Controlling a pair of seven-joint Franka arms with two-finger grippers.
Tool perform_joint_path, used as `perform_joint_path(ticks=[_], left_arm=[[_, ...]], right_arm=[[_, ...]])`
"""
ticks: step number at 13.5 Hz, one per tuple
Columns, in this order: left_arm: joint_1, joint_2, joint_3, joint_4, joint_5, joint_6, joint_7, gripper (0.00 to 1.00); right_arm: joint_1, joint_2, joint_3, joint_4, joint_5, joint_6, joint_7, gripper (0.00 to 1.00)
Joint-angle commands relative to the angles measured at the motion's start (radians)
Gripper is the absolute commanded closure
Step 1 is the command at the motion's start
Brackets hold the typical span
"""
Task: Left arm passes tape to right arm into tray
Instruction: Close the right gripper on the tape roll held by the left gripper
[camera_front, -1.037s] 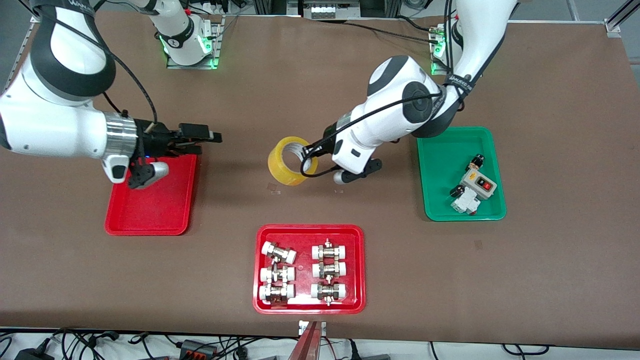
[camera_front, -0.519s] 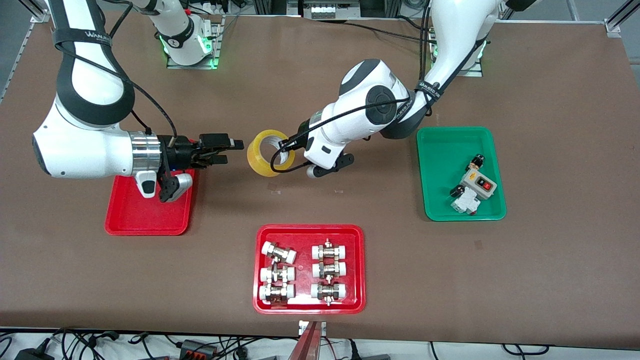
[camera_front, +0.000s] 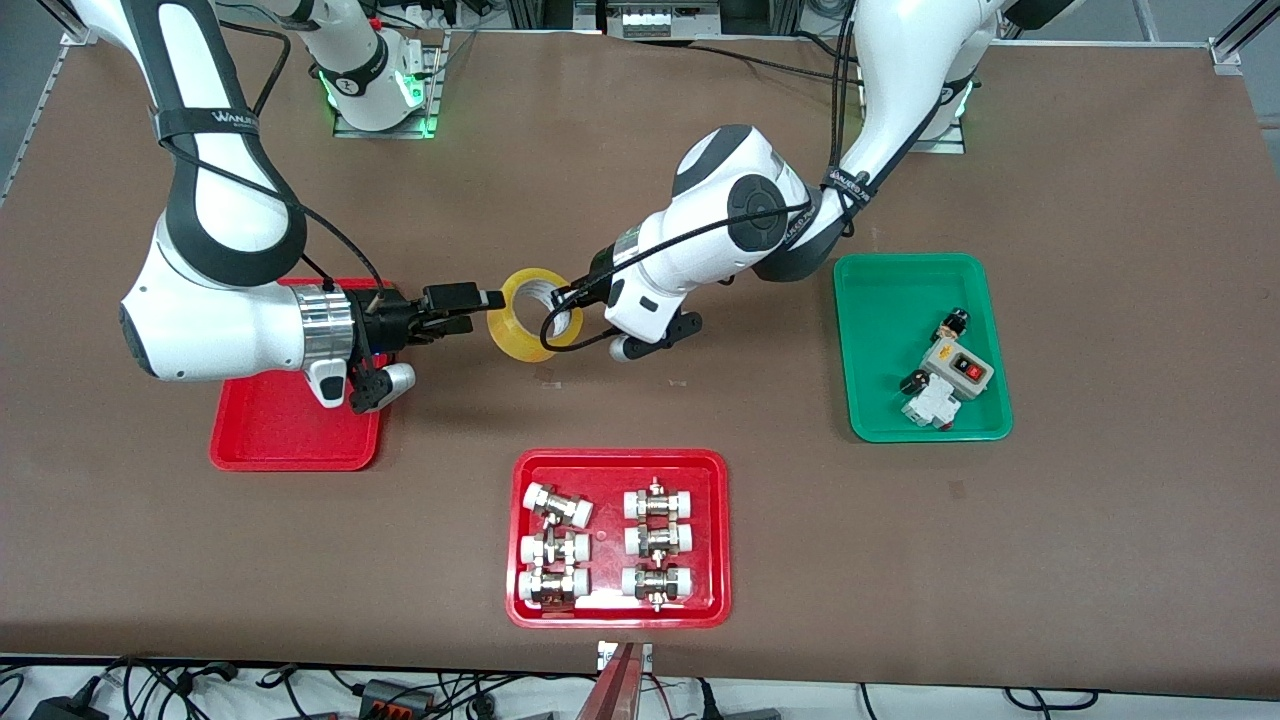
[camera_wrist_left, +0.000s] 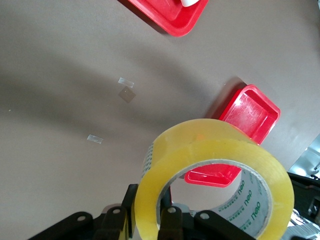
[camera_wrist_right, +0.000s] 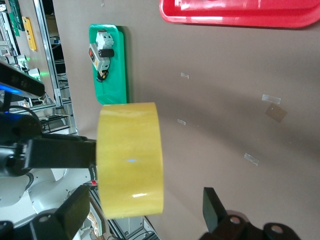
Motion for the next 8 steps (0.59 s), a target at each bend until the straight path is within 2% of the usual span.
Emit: perform_joint_path(ticks=[1, 3, 8], left_arm=[[-0.013, 0.021, 0.001, 0.041, -0.001, 0.003, -0.016, 1.00], [-0.018, 0.035, 0.001, 0.066, -0.002, 0.003, -0.018, 1.00], [-0.028, 0.056, 0.003, 0.097, -0.001, 0.003, -0.028, 1.00]], right_arm=[[0.005, 0.018, 0.000, 0.011, 0.032, -0.003, -0.019, 0.00], [0.008, 0.021, 0.000, 0.008, 0.084, -0.012, -0.017, 0.00], [0.008, 0.029, 0.000, 0.008, 0.085, -0.017, -0.017, 0.01]])
